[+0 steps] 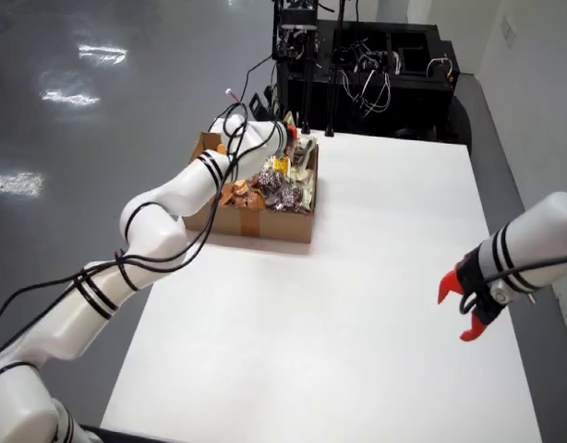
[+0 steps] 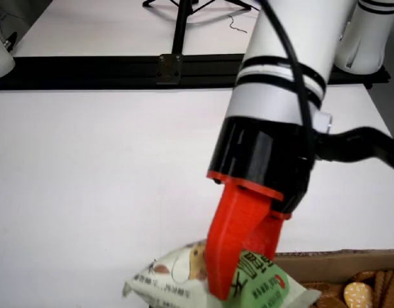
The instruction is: Grasp a snack and put it in the bin.
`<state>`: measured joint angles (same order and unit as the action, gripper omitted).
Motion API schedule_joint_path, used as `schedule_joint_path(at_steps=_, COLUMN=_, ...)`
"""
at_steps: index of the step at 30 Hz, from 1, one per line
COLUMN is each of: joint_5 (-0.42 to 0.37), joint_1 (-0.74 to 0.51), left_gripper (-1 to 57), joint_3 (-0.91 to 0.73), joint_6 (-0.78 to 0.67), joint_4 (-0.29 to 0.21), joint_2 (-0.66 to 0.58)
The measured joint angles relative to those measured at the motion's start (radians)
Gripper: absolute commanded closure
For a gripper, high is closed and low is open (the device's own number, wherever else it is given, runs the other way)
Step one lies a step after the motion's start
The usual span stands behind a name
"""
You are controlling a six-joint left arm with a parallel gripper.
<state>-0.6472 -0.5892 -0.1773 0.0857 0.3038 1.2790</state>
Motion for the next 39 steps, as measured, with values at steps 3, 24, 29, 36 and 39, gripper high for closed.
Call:
schedule_joint_path(at_steps=3, joint_5=-0.006, joint_1=0.018, left_gripper=21.1, joint_3=0.001, joint_6=-0.029, joint_4=0.0, joint_2=0.002)
schedule_joint_path(at_steps=24, joint_5=-0.268, joint_1=-0.017, left_gripper=35.0, joint_3=0.297, joint_6=-0.005, joint_4=-0.003, joint_2=0.171)
schedule_joint_path(at_steps=29, joint_5=-0.378, joint_1=-0.035, left_gripper=41.1, joint_3=0.431, joint_6=0.027, joint_4=-0.003, joint_2=0.231)
schedule_joint_path(at_steps=36, joint_5=-0.489, joint_1=-0.064, left_gripper=48.2, joint_3=0.549, joint_6=0.063, joint_4=-0.003, joint_2=0.254)
schedule_joint_path(at_steps=39, joint_5=-0.529, joint_1=-0.081, left_gripper=50.2, joint_3=0.579, joint_6=0.074, joint_4=-0.003, joint_2=0.256)
